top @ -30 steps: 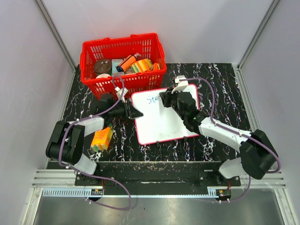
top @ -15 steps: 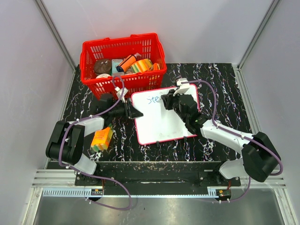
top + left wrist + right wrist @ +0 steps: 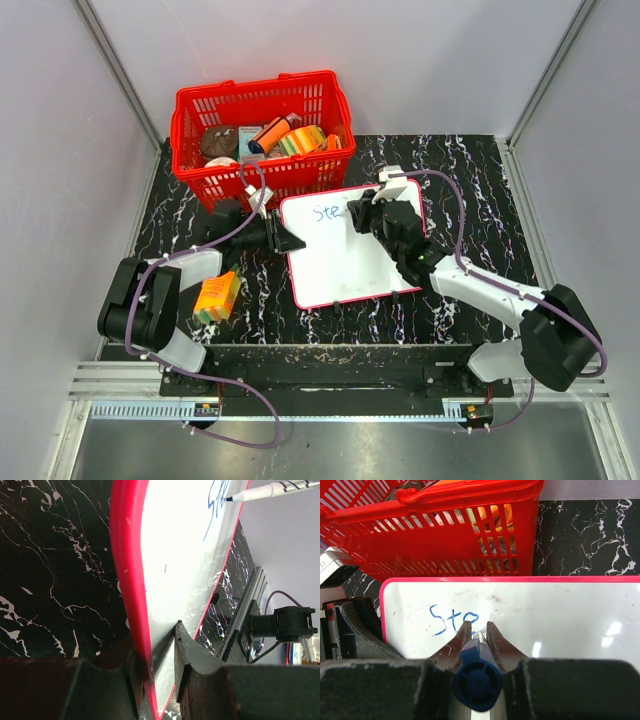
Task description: Write a sentence on the whiteboard
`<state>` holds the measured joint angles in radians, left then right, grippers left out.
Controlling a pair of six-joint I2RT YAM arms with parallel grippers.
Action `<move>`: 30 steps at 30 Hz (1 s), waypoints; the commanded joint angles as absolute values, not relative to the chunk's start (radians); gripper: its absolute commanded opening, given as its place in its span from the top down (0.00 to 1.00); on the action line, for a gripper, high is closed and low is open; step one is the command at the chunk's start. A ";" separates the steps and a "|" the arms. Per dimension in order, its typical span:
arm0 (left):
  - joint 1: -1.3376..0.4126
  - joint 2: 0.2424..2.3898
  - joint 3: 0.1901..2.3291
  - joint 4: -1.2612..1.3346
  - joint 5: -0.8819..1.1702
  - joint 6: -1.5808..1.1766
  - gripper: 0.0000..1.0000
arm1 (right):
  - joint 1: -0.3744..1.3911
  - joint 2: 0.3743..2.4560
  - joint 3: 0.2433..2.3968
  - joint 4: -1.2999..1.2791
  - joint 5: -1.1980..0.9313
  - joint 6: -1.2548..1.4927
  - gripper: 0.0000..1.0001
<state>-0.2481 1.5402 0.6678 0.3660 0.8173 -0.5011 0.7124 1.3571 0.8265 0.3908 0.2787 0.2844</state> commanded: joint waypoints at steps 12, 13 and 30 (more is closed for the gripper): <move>-0.285 1.571 0.664 0.282 0.650 -0.342 1.00 | 0.698 1.265 0.911 0.334 0.319 0.264 1.00; -0.285 1.571 0.664 0.284 0.650 -0.344 1.00 | 0.696 1.279 0.916 0.331 0.324 0.261 1.00; -0.287 1.577 0.667 0.282 0.655 -0.342 1.00 | 0.693 1.359 0.928 0.368 0.347 0.241 1.00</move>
<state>-0.2516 1.5402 0.6727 0.3634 0.8169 -0.4938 0.7036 1.3540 0.8928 0.3244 0.3061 0.2543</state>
